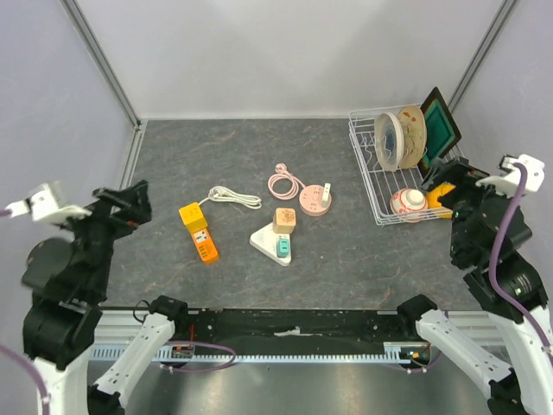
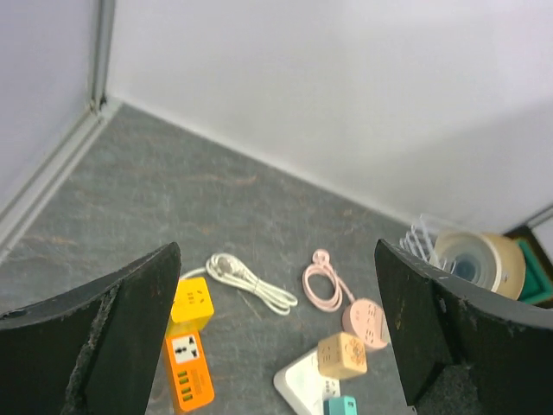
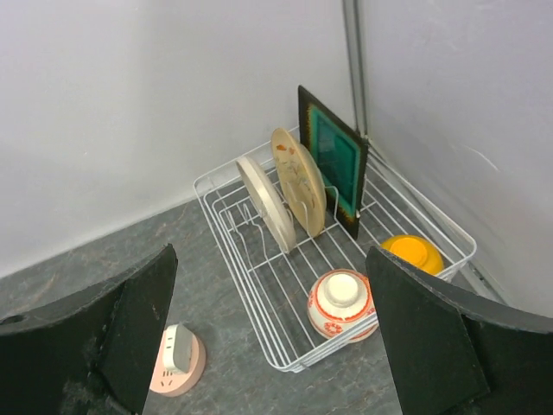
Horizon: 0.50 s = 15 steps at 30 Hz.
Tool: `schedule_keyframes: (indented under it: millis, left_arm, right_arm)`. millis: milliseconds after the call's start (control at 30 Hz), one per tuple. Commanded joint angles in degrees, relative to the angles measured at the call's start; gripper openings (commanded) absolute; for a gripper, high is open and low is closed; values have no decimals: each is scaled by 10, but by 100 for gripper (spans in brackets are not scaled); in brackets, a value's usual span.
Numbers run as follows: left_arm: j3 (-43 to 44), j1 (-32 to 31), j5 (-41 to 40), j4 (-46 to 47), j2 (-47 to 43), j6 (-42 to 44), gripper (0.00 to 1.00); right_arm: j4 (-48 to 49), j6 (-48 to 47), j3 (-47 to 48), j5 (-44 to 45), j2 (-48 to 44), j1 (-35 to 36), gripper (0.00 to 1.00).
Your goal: Insert the plug
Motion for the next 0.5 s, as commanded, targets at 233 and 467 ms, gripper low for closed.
schedule_keyframes:
  millis: [233,467]
  left_arm:
    - [52,1,-69,-23,-109,42,100]
    - [36,1,-71,-22,-151,48,100]
  right_arm:
    - [21,-48,-38,37,-105,-1,98]
    - [24,-53,-59,31,-156,-1,98]
